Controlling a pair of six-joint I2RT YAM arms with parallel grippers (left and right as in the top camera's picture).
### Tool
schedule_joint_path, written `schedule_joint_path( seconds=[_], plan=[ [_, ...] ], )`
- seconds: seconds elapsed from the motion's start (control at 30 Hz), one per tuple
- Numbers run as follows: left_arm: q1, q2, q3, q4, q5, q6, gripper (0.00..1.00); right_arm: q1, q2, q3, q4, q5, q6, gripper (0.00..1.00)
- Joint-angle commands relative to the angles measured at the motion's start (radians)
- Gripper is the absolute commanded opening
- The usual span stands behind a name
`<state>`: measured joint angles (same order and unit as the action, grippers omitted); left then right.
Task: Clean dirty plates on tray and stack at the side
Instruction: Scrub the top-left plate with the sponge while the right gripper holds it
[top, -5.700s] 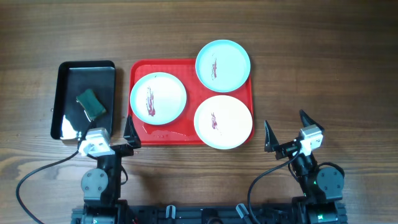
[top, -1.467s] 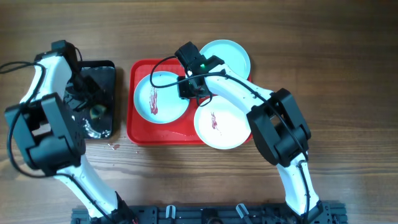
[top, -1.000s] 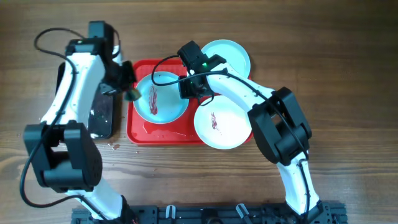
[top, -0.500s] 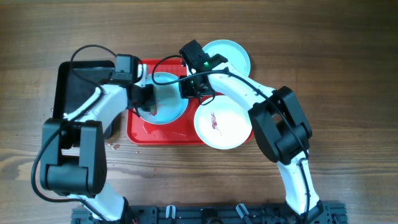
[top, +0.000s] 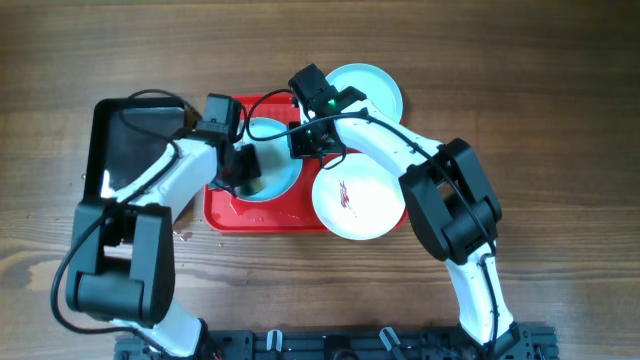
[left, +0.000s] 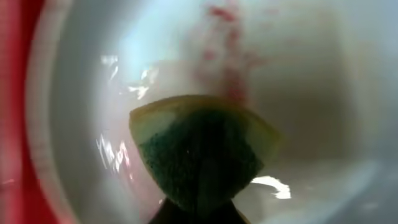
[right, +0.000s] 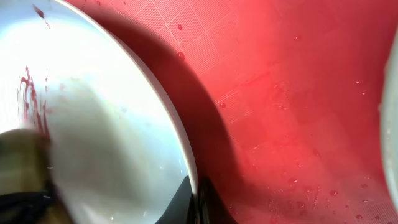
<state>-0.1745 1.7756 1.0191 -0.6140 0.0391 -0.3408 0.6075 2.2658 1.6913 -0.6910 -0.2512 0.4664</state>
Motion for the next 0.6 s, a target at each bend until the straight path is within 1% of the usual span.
schedule_joint_path(
  seconds=[0.0, 0.07, 0.13, 0.27, 0.33, 0.37, 0.47, 0.57],
  plan=[
    [0.016, -0.07, -0.016, 0.005, -0.225, -0.003, 0.04, 0.001, 0.038, -0.017, -0.002, 0.01, -0.019, 0.04],
    [0.016, -0.073, -0.016, 0.062, -0.242, 0.003, 0.04, 0.001, 0.038, -0.017, -0.003, 0.01, -0.019, 0.04],
    [0.01, -0.072, -0.018, 0.15, -0.211, 0.003, 0.04, 0.001, 0.038, -0.017, -0.003, 0.01, -0.019, 0.04],
    [-0.003, -0.056, -0.019, 0.244, -0.122, 0.003, 0.04, 0.001, 0.038, -0.017, -0.002, 0.01, -0.019, 0.04],
    [-0.004, -0.019, -0.019, 0.277, -0.089, 0.016, 0.04, 0.001, 0.038, -0.017, -0.002, 0.01, -0.018, 0.04],
    [-0.004, 0.015, -0.019, 0.315, -0.043, 0.05, 0.04, 0.001, 0.038, -0.017, -0.002, 0.01, -0.019, 0.04],
    [-0.004, 0.113, -0.019, 0.404, -0.024, 0.049, 0.04, 0.001, 0.038, -0.017, -0.002, 0.009, -0.018, 0.04],
    [-0.004, 0.151, -0.018, 0.491, -0.03, 0.067, 0.04, 0.001, 0.038, -0.017, -0.002, 0.009, -0.018, 0.04]
  ],
)
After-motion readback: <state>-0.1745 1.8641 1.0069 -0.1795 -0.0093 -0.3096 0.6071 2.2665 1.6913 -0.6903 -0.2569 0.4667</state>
